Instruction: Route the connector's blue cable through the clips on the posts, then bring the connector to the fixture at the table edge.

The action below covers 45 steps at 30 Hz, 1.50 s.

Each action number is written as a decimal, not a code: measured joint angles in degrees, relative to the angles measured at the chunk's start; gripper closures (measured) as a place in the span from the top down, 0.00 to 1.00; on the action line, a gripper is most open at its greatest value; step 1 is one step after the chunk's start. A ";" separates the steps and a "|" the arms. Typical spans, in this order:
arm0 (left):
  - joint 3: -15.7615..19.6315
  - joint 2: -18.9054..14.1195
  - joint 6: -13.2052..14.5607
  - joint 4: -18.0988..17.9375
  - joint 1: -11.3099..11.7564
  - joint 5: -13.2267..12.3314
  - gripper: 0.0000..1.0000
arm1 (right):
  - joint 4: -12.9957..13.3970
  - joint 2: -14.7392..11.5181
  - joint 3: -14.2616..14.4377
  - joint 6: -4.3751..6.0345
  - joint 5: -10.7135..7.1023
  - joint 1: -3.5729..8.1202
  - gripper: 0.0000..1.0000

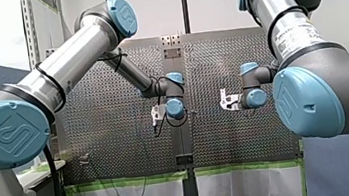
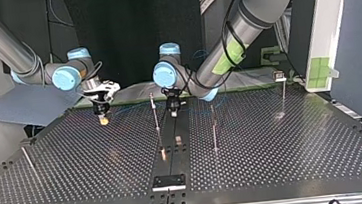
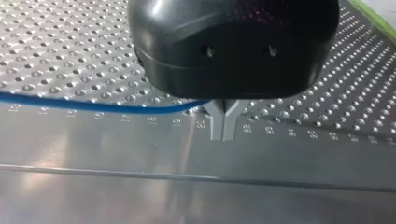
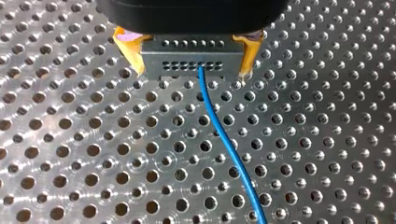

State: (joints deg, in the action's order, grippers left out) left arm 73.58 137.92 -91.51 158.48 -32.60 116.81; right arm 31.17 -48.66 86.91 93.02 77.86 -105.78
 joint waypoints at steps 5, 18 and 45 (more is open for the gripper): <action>0.03 0.00 0.02 -0.06 -0.01 0.03 0.00 | -0.32 0.28 -0.53 -0.06 -0.33 -0.04 0.00; 0.04 -0.05 1.56 -0.21 -0.27 -0.14 0.56 | 0.05 0.36 -0.98 -0.01 -0.96 -0.11 0.00; 1.80 -2.43 4.63 7.39 -3.22 0.61 0.99 | -2.12 0.39 -0.98 -0.35 -1.04 -0.90 0.00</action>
State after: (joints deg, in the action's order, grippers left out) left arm 75.38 135.49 -86.88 165.86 -35.83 117.42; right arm 29.05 -48.27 85.92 92.66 76.82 -106.67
